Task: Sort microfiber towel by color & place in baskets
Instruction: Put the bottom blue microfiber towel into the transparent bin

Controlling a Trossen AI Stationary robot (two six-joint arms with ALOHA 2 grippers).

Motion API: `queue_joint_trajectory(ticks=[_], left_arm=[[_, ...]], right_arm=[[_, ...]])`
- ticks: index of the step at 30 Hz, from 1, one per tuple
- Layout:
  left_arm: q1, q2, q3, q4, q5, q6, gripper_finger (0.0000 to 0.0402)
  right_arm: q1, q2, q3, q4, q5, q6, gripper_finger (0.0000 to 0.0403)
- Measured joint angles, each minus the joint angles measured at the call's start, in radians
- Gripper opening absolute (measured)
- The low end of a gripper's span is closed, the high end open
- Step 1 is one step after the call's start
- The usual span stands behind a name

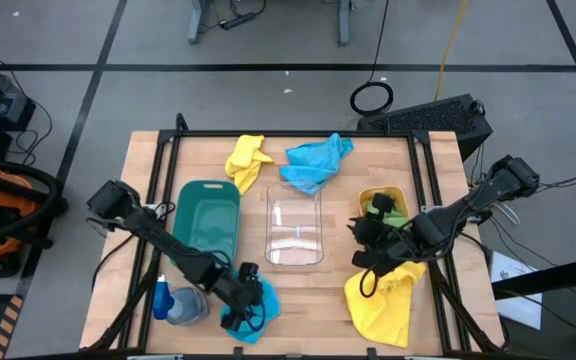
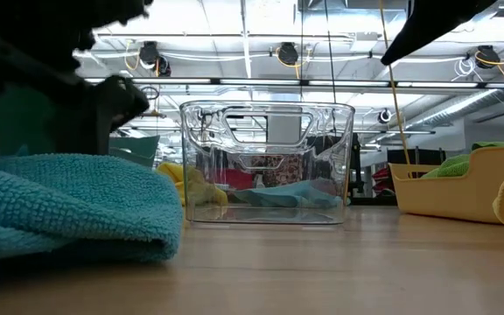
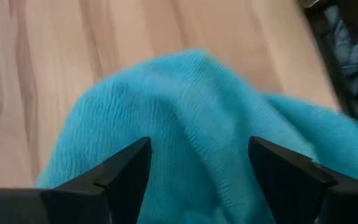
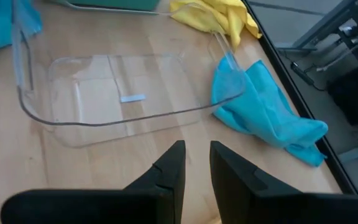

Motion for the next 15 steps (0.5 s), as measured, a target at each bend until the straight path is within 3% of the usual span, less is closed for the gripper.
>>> queue_joint_trajectory(ticks=[8, 11, 15], left_arm=[[-0.002, 0.077, 0.001, 0.014, -0.002, 0.002, 0.026], [-0.003, 0.095, 0.004, 0.025, -0.004, 0.011, 0.0219], [-0.003, 0.096, 0.004, 0.029, -0.004, 0.035, 0.0124]], right_arm=[[0.004, 0.0, -0.018, 0.097, -0.028, -0.066, 0.0066], [0.008, 0.0, -0.018, 0.11, -0.028, -0.076, 0.0066], [0.008, 0.0, -0.018, 0.136, -0.03, -0.095, 0.0066]])
